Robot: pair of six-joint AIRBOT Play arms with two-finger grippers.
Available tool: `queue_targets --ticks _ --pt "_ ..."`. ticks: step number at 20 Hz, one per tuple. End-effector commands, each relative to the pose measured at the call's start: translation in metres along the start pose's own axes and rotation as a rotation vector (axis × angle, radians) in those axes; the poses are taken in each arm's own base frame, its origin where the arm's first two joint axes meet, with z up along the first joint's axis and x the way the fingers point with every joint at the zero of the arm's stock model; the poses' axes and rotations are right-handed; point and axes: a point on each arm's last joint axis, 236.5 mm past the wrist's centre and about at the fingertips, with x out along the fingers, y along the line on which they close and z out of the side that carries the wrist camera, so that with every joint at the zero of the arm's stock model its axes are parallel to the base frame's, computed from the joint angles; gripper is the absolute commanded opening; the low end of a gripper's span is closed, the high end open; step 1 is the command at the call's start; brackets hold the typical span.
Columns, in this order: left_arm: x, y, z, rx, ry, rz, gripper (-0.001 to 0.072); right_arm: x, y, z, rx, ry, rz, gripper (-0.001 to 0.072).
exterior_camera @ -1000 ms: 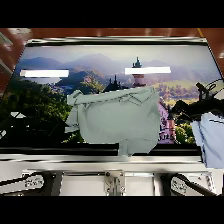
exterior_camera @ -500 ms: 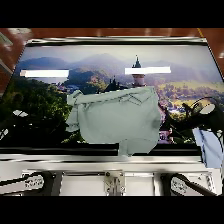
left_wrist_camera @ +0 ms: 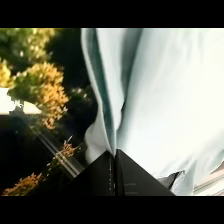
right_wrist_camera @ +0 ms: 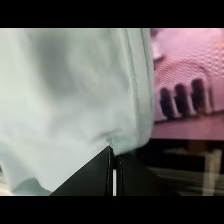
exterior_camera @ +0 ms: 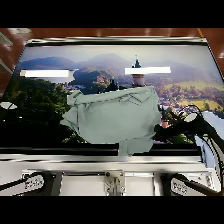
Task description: Fold the shirts.
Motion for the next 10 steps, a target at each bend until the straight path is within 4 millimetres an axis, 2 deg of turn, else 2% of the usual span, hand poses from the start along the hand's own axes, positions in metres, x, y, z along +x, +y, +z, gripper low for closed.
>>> queue_targets --ticks 1,2,3,4,5,6,7,8,9,10 --pt "-0.036 -0.029 0.027 0.086 -0.087 -0.007 0.0033 -0.007 0.023 0.012 -0.096 -0.034 0.068 0.0059" --pt "-0.054 -0.042 0.037 0.132 -0.124 -0.007 0.0032 -0.022 0.035 0.012 -0.165 -0.022 0.085 0.0058" --pt "-0.075 -0.057 0.048 0.182 -0.175 -0.003 0.0032 -0.044 0.051 0.016 -0.248 -0.039 0.101 0.0058" --pt "-0.102 -0.076 0.061 0.226 -0.247 0.002 0.0032 -0.073 0.070 0.021 -0.332 -0.086 0.110 0.0059" --pt "-0.139 -0.104 0.075 0.283 -0.346 0.003 0.0032 -0.112 0.097 0.024 -0.452 -0.159 0.132 0.0059" --pt "-0.180 -0.135 0.084 0.355 -0.450 0.006 0.0032 -0.164 0.130 0.023 -0.616 -0.273 0.142 0.0059" --pt "-0.229 -0.175 0.086 0.455 -0.577 0.013 0.0032 -0.219 0.157 0.021 -0.722 -0.423 0.115 0.0059" --pt "-0.277 -0.215 0.080 0.558 -0.705 0.021 0.0033 -0.285 0.186 0.014 -0.815 -0.629 0.065 0.0059" --pt "-0.329 -0.258 0.064 0.665 -0.852 0.032 0.0033 -0.351 0.208 -0.002 -0.875 -0.845 0.009 0.0059" --pt "-0.375 -0.296 0.043 0.757 -0.994 0.040 0.0033 -0.425 0.228 -0.029 -0.914 -1.109 -0.051 0.0059"
